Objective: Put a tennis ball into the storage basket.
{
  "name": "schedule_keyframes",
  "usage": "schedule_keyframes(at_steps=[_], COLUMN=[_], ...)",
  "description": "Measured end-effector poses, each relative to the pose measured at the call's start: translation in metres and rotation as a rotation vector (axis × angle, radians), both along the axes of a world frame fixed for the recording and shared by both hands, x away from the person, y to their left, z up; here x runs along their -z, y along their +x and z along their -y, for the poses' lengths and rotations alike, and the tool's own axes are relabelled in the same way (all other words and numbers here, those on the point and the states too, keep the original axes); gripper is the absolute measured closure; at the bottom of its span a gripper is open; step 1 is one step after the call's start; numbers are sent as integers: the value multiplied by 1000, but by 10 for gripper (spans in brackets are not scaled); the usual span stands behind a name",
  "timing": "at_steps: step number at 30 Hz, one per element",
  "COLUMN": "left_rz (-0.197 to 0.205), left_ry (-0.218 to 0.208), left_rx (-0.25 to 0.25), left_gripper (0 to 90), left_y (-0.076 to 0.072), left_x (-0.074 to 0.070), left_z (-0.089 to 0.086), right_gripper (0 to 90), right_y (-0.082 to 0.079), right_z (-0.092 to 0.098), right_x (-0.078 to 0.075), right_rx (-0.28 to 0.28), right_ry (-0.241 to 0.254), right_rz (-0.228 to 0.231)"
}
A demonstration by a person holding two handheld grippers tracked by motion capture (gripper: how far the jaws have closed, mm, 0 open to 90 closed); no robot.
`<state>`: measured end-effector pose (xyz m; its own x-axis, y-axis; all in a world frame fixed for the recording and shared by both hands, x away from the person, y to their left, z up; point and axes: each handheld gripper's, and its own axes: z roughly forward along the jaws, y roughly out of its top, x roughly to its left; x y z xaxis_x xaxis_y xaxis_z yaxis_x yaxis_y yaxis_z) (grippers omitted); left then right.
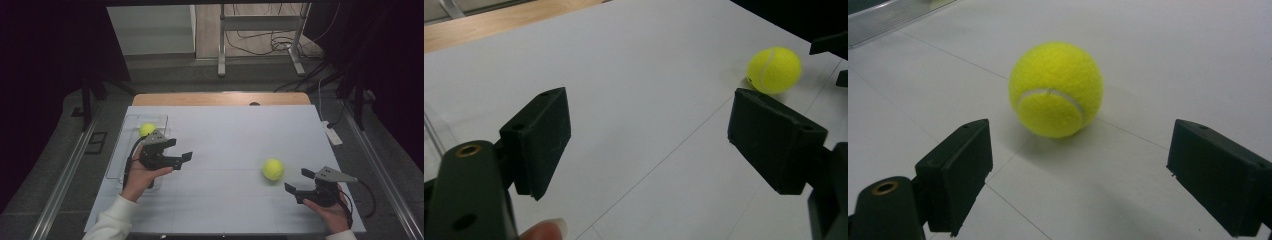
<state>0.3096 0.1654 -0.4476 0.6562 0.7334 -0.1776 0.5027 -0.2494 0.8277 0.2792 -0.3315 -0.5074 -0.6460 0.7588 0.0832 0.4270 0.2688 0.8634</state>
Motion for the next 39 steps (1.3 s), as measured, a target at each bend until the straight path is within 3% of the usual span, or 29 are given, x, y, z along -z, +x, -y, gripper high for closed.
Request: schedule_keyframes(at_steps=[14, 39], left_rz=[1, -21], left_ry=[1, 32], left_rx=[29, 106], left_gripper=[184, 184], left_y=[0, 5], left_x=[0, 5], left_z=[12, 54], right_gripper=[112, 112], right_y=[-1, -2], right_z=[-1, 0], right_x=[-1, -2], right_rx=[-1, 1], right_ry=[-6, 8], right_rz=[3, 8])
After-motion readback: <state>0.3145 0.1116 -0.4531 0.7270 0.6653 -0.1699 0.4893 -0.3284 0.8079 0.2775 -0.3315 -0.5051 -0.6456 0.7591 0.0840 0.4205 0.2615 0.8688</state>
